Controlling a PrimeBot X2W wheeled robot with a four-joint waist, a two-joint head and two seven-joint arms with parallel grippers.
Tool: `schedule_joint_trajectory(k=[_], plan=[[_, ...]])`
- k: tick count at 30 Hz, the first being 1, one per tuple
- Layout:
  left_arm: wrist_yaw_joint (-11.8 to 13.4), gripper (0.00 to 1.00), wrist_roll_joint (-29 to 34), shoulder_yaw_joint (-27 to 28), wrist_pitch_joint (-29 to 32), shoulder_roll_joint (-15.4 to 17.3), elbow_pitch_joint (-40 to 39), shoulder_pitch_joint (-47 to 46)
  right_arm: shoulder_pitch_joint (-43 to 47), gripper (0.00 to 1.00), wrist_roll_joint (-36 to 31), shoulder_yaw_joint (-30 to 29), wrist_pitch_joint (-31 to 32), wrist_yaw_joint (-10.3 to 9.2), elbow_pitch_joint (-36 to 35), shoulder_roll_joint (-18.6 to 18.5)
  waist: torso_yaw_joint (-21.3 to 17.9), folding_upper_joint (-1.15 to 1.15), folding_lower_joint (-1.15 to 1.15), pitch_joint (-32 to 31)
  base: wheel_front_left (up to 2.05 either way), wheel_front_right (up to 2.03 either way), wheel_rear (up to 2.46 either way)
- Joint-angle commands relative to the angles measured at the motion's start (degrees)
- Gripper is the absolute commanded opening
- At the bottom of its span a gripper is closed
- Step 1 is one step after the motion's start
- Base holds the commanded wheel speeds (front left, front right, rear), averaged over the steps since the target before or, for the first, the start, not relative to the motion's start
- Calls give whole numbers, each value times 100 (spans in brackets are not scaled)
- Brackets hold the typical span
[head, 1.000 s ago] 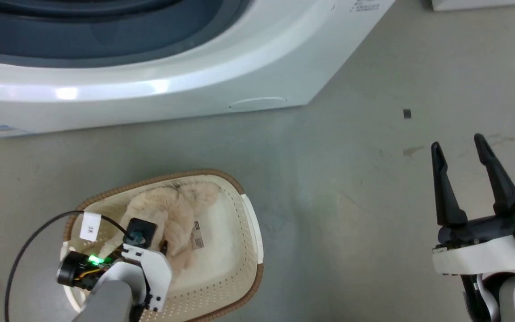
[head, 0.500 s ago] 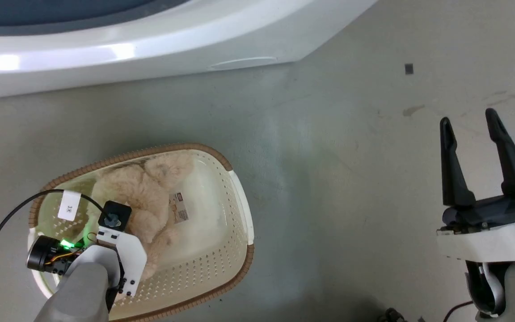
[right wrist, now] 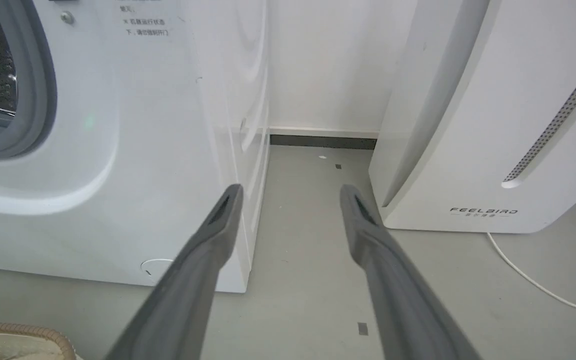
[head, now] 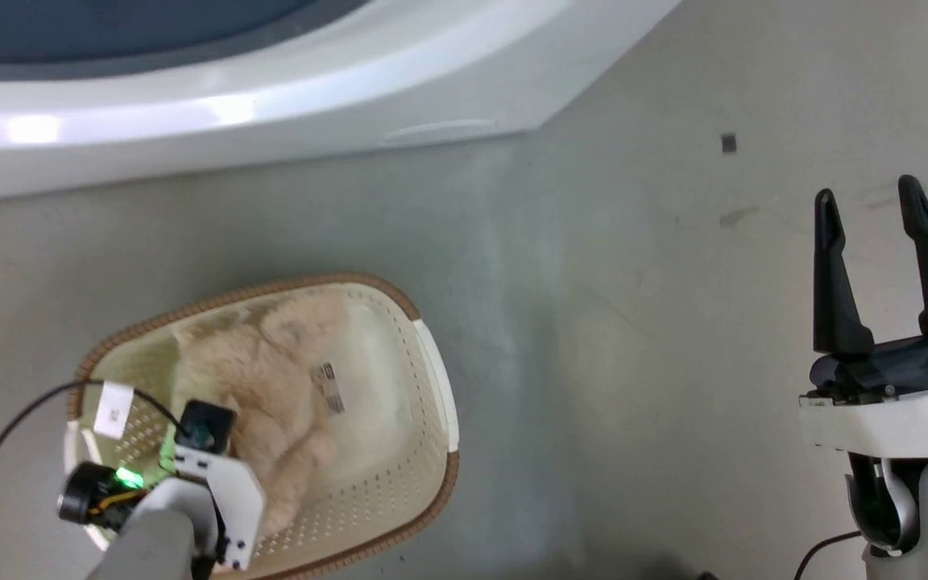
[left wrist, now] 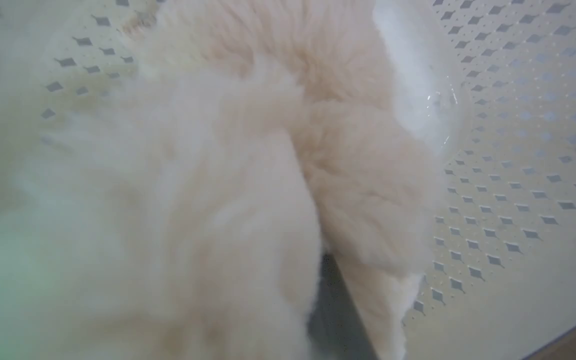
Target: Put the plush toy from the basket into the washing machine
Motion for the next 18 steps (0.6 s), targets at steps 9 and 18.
schedule_joint_trajectory(k=[9, 18], plan=[[-182, 0, -339, -46, -588, -344, 224, 180, 221, 100, -131, -144, -125, -5, 165, -1, 373, 0, 0, -1255, 0, 0, 0], [-147, 0, -434, 132, -597, -410, -1366, 940, 676, 100, -189, -245, -125, -5, 268, -1, 728, 0, 0, -2188, 0, 0, 0]])
